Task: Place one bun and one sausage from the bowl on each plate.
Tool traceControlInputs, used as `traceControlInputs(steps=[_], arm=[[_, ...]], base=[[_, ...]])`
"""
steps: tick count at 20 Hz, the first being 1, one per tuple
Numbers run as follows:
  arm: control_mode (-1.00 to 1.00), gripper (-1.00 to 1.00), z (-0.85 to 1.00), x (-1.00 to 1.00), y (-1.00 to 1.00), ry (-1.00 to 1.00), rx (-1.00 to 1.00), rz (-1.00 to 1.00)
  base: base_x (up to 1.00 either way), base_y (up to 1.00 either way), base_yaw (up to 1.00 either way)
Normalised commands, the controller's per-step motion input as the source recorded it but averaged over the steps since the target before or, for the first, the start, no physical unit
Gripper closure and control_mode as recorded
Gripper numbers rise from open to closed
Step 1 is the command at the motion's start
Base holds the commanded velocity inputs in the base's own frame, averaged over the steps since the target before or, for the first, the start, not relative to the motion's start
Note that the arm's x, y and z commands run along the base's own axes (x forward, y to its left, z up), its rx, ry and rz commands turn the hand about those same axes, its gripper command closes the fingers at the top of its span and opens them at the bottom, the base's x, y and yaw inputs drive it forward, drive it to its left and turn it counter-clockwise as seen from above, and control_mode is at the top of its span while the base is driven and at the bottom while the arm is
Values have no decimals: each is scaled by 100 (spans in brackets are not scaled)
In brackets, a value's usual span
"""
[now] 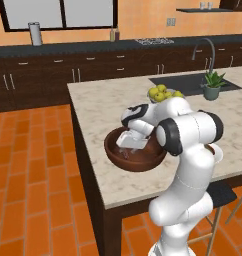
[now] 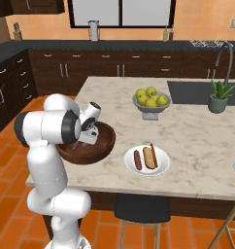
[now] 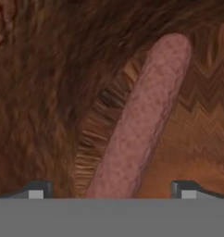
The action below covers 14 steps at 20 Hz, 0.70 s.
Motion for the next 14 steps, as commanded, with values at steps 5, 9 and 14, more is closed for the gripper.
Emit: traceControlInputs(steps=[5,9,14], arm=[[-100,-100,-36,0,0,-6,0,0],[-100,-100,-39,0,14,-4,2,0],[-100,-100,-12,0,40,-3,0,0]], base=[[0,0,0],[0,0,0],[0,0,0]])
